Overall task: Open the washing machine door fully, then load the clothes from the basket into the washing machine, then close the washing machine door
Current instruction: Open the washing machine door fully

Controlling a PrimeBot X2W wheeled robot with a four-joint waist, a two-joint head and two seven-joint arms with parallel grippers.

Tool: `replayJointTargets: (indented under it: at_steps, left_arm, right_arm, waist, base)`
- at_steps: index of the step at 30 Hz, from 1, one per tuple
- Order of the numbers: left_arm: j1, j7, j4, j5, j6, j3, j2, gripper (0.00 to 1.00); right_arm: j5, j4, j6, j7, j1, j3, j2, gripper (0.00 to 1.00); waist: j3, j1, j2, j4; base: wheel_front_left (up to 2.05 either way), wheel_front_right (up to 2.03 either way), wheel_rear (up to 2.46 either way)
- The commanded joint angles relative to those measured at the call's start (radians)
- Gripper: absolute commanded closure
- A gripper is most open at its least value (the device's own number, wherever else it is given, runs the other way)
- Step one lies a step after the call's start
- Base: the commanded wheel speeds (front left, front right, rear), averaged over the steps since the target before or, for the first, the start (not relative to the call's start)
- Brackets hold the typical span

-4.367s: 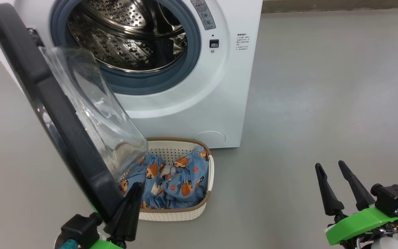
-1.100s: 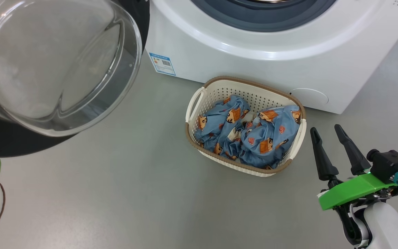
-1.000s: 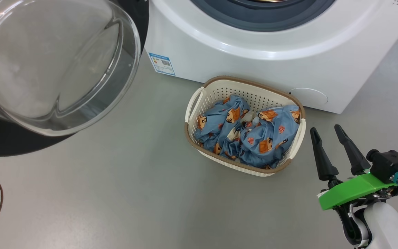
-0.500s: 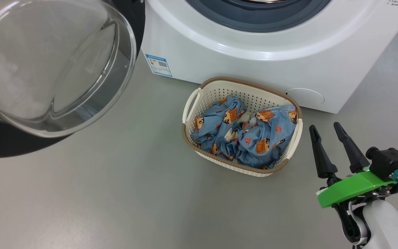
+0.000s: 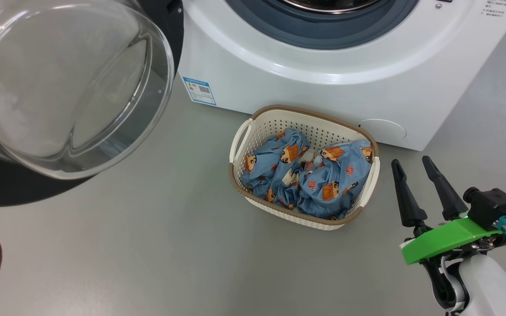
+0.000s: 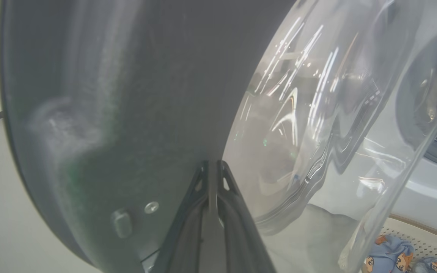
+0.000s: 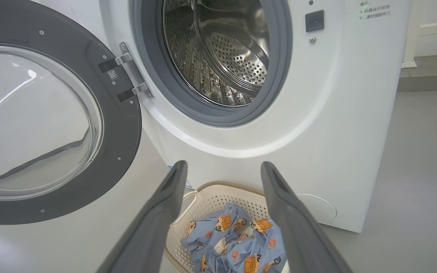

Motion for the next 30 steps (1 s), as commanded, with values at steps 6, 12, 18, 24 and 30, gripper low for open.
replayJointTargets:
  at_steps: [6, 12, 18, 24, 30]
  left_arm:
    - [0.037, -0.013, -0.058, -0.041, 0.002, -0.008, 0.078, 1.0]
    - [0.075, -0.013, -0.097, -0.067, 0.002, -0.025, 0.085, 1.0]
    - [0.141, -0.014, -0.164, -0.109, 0.002, -0.015, 0.091, 1.0]
    - [0.217, -0.014, -0.277, -0.119, 0.002, 0.014, 0.075, 1.0]
    - [0.286, -0.014, -0.391, -0.102, 0.002, 0.061, 0.037, 1.0]
  right_arm:
    - [0.017, -0.021, 0.008, -0.012, 0.009, 0.018, 0.012, 0.0]
    - [0.024, -0.021, 0.008, -0.012, 0.022, 0.016, 0.015, 0.0]
    - [0.033, -0.021, 0.008, -0.012, 0.036, 0.021, 0.016, 0.0]
    - [0.04, -0.024, 0.008, -0.012, 0.054, 0.026, 0.011, 0.0]
    - [0.046, -0.024, 0.008, -0.012, 0.067, 0.037, 0.002, 0.0]
  waist:
    - [-0.017, 0.0, 0.0, 0.003]
    - [-0.038, 0.0, 0.0, 0.005]
    - [-0.067, 0.0, 0.0, -0.002]
    - [-0.092, 0.0, 0.0, -0.01]
    - [-0.118, 0.0, 0.0, -0.029]
  base:
    - [0.0, 0.0, 0.0]
    - [0.0, 0.0, 0.0]
    - [0.0, 0.0, 0.0]
    - [0.0, 0.0, 0.0]
    - [0.0, 0.0, 0.0]
